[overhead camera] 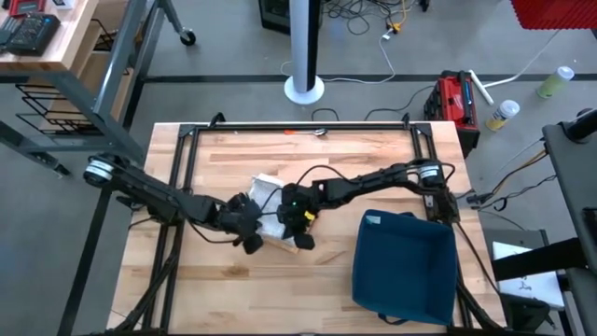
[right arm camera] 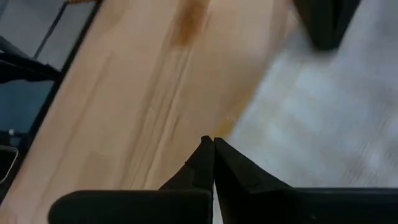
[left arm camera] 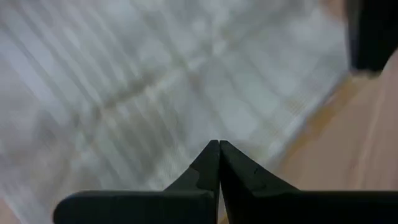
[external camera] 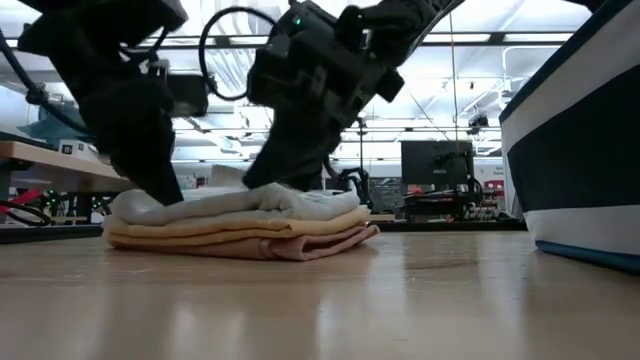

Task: Fold towel
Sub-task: Stack the folded white towel on top of the folded yellow towel

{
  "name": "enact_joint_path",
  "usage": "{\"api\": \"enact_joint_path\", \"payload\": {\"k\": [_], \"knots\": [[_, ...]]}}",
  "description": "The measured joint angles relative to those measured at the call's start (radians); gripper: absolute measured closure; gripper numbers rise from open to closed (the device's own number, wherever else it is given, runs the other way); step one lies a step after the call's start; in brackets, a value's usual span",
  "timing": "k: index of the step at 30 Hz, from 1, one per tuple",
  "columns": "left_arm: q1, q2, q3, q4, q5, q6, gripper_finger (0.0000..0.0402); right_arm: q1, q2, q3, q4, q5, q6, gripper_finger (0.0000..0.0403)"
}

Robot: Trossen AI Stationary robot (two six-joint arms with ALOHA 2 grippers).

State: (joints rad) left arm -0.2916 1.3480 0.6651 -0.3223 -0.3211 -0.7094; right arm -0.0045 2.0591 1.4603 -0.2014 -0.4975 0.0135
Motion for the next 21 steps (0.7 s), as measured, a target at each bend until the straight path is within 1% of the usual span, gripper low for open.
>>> {"api": "enact_joint_path", "payload": {"k": [6, 10, 13, 17, 21], "knots": [[-0.018, 0.085, 0.0, 0.0, -0.003, -0.007, 0.0402, 0.005, 0.052, -0.004, -0.004, -0.002, 0.066, 0.0403], [-0.022, 0.1, 0.002, 0.008, -0.015, -0.012, 0.0402, 0.009, 0.099, -0.002, -0.005, -0.012, 0.096, 0.0403], [-0.023, 0.097, 0.002, 0.0, -0.029, -0.015, 0.0402, 0.011, 0.103, -0.001, -0.042, -0.024, 0.094, 0.0403], [-0.023, 0.083, 0.002, -0.073, -0.042, -0.02, 0.0402, 0.016, 0.103, -0.002, -0.084, -0.029, 0.09, 0.0403], [-0.024, 0.074, 0.002, -0.181, -0.063, -0.068, 0.0402, 0.018, 0.097, -0.005, -0.088, -0.029, 0.083, 0.0403]]}}
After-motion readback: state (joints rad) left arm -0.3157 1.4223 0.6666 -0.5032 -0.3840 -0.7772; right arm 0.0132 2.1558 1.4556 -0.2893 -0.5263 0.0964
